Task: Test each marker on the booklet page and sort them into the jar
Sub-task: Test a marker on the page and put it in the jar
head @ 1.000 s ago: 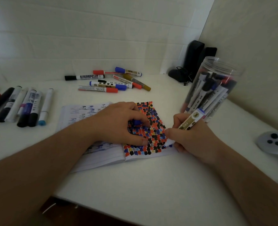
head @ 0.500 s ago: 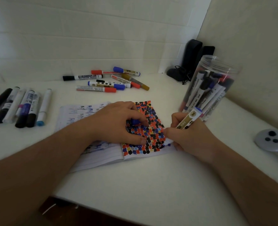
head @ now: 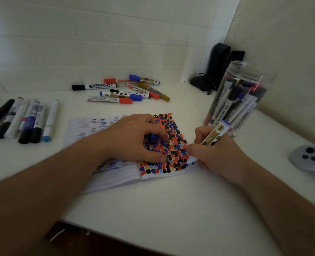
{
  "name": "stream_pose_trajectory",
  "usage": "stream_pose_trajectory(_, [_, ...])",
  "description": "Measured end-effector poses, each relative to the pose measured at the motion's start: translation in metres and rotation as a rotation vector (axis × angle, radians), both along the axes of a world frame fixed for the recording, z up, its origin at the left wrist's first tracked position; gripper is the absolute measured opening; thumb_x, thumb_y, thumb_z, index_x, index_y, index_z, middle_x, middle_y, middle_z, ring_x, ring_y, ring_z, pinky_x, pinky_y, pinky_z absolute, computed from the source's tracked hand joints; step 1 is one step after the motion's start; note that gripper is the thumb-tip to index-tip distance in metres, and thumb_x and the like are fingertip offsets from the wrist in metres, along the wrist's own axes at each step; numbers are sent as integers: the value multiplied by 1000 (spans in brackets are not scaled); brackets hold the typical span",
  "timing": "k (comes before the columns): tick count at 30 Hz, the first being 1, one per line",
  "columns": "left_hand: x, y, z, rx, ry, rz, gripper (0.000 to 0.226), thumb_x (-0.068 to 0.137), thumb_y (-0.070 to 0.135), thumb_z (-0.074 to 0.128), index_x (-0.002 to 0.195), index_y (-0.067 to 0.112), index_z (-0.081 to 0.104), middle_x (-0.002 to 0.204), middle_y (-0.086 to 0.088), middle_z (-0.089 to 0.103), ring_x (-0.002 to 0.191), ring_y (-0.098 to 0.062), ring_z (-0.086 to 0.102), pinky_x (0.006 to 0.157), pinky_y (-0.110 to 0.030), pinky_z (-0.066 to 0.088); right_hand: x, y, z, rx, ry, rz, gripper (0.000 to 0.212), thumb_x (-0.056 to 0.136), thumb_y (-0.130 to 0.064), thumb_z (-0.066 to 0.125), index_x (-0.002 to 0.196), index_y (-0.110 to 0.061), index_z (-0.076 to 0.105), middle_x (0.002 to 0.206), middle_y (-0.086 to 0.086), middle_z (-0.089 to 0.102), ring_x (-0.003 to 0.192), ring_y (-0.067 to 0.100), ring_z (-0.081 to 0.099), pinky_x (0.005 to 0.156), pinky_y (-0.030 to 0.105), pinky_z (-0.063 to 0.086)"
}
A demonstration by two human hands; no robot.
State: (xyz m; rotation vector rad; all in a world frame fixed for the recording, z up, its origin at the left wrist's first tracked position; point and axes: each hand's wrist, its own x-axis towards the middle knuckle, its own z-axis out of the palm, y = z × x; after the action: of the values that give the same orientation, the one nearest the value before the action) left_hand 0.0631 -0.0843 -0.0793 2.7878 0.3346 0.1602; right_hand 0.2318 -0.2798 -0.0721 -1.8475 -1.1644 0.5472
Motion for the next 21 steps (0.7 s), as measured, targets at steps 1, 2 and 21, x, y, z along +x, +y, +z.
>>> stream_pose_trajectory(1, [0, 0, 0, -1, -1, 0, 64, 67, 89, 60, 124, 58, 56, 116, 22, 46, 108, -5, 46, 97, -38, 46, 0, 0, 0, 1, 13, 3, 40, 81, -18, 75, 63, -8, 41, 68, 33, 57, 52, 27, 54, 51, 33, 46])
stream_pose_trajectory(2, [0, 0, 0, -1, -4, 0, 65, 67, 89, 60, 124, 58, 57, 116, 22, 46, 108, -5, 46, 97, -39, 46, 0, 0, -1, 0, 13, 5, 41, 84, -17, 76, 66, -5, 42, 69, 32, 60, 52, 27, 55, 51, 33, 46])
stream_pose_trajectory(21, [-1, -3, 3, -6, -5, 12, 63, 69, 85, 64, 125, 56, 59, 118, 21, 46, 110, -5, 46, 99, -37, 45, 0, 1, -1, -3, 3, 30, 41, 83, -14, 74, 58, -18, 41, 60, 25, 52, 50, 23, 52, 52, 32, 45])
